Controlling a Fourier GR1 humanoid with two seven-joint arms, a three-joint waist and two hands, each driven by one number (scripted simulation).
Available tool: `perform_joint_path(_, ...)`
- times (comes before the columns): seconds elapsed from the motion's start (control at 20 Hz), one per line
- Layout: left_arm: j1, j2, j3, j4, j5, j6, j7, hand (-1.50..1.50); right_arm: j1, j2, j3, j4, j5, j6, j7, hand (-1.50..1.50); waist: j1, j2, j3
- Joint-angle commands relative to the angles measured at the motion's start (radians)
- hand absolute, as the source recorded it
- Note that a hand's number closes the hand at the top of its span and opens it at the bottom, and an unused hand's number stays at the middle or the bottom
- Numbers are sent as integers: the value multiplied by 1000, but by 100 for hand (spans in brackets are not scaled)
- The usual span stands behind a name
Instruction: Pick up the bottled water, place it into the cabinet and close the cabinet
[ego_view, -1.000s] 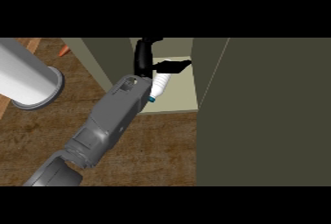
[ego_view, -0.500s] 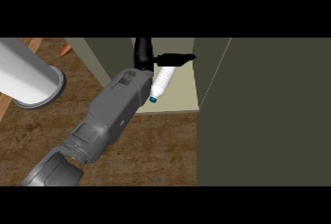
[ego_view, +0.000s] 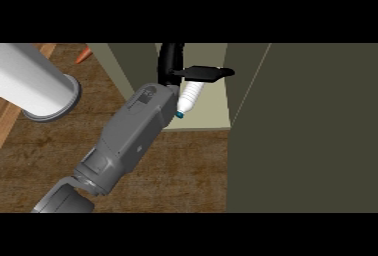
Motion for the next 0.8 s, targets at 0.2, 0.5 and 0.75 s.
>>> perform_joint_path(0.2, 174, -2, -119, -278, 10, 21, 95, -150, 41, 19, 24, -168, -67, -38, 96, -150, 36, -10, 0)
perform_joint_path(0.5, 362, -2, -221, -546, 12, 86, 101, -150, -2, 21, 55, -157, -50, -64, 129, -150, 37, -8, 0)
perform_joint_path(0.75, 575, 37, -314, -785, -34, 102, 149, -150, 9, 14, 56, -182, -46, -83, 151, -150, 48, -11, 0)
